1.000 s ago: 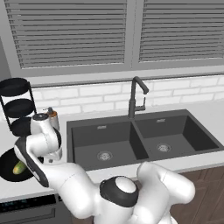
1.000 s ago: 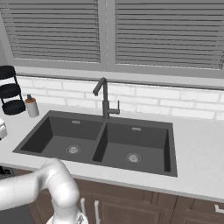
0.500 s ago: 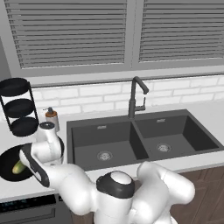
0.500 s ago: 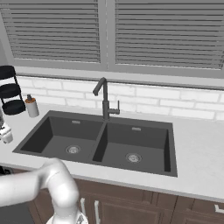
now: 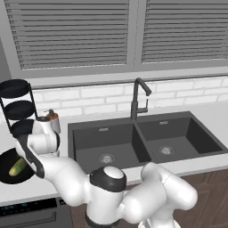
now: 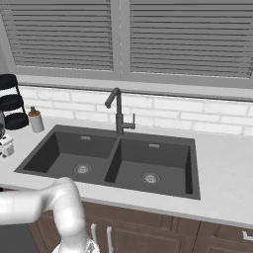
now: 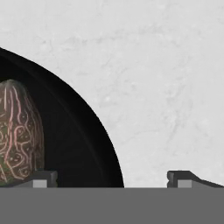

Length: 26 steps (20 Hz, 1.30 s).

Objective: Pick the cucumber from the sink and place it in the bowl. Then pick the bowl and place it in the microwave. Then close the microwave door and press the start button.

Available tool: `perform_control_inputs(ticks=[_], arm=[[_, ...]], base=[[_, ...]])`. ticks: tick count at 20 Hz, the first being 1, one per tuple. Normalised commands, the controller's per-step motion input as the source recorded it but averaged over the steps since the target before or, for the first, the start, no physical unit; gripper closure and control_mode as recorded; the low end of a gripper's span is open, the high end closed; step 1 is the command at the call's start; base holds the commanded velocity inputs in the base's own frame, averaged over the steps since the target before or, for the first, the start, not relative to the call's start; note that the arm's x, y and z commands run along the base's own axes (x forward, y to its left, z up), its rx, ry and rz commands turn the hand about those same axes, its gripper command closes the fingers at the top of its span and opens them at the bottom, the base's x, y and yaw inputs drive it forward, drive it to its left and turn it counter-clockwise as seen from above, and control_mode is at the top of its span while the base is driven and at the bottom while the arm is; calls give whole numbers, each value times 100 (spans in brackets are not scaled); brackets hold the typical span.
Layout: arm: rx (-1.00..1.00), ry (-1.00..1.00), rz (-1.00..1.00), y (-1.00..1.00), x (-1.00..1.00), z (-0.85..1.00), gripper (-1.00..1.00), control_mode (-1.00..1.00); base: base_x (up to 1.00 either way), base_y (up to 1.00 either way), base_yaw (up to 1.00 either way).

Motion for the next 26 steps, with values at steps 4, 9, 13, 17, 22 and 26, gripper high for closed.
perform_control_inputs(ticks=[4,9,13,17,22,26], arm=[[0,0,0,2,0,2,-100,-100],[0,3,0,18,0,-28,-100,-100],[0,0,0,14,0,-54,100,-100],[0,0,0,6,-5,-32,100,-100],[0,-1,0,0,-18,-2,100,-100],[0,0,0,0,-22,11,100,-100]], base=[[0,0,0],[0,0,0],[0,0,0],[0,0,0],[0,0,0],[0,0,0]])
